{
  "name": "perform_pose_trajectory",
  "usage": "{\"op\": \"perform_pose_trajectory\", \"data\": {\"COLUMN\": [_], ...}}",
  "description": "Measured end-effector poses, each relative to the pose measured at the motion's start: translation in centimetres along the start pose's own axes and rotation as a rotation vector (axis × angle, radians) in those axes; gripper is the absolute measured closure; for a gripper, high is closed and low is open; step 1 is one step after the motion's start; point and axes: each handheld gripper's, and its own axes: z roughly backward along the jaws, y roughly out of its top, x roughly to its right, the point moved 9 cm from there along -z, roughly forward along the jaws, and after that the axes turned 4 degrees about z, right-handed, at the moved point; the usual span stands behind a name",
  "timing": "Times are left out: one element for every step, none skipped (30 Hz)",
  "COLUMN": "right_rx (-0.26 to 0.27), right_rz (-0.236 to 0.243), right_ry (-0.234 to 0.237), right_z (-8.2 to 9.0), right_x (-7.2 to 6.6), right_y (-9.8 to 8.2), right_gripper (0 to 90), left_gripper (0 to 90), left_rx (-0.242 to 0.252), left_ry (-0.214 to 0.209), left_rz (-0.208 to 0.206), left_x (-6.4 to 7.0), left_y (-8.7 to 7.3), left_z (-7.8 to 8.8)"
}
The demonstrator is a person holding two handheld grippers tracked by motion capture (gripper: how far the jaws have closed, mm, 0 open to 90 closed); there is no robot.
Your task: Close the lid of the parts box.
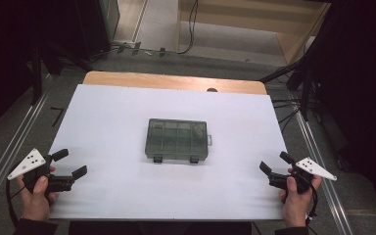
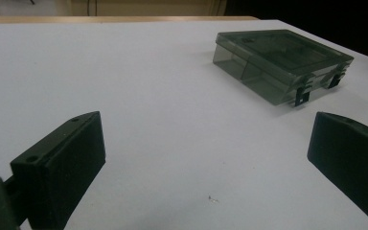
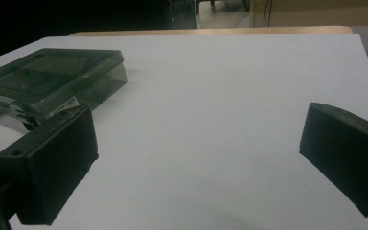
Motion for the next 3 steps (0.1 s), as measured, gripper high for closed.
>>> {"op": "perform_pose_trajectory", "data": {"right_rx": [-0.001, -0.001, 0.000], "right_rz": [0.002, 0.002, 0.006], "right_ry": [0.000, 0.001, 0.002], "right_z": [-0.02, -0.06, -0.11], "right_x": [0.02, -0.01, -0.02], "right_y": [-0.04, -0.06, -0.05], "right_gripper": [0.0, 0.0, 0.0], "left_gripper": [0.0, 0.0, 0.0], "left_rx": [-0.004, -0.005, -0.005], "left_ry": [0.001, 0.001, 0.001], "left_rz": [-0.002, -0.004, -0.003], "left_x": [0.08, 0.10, 0.12], "left_y": [-0.04, -0.07, -0.09], "left_z": [-0.05, -0.07, -0.09]}}
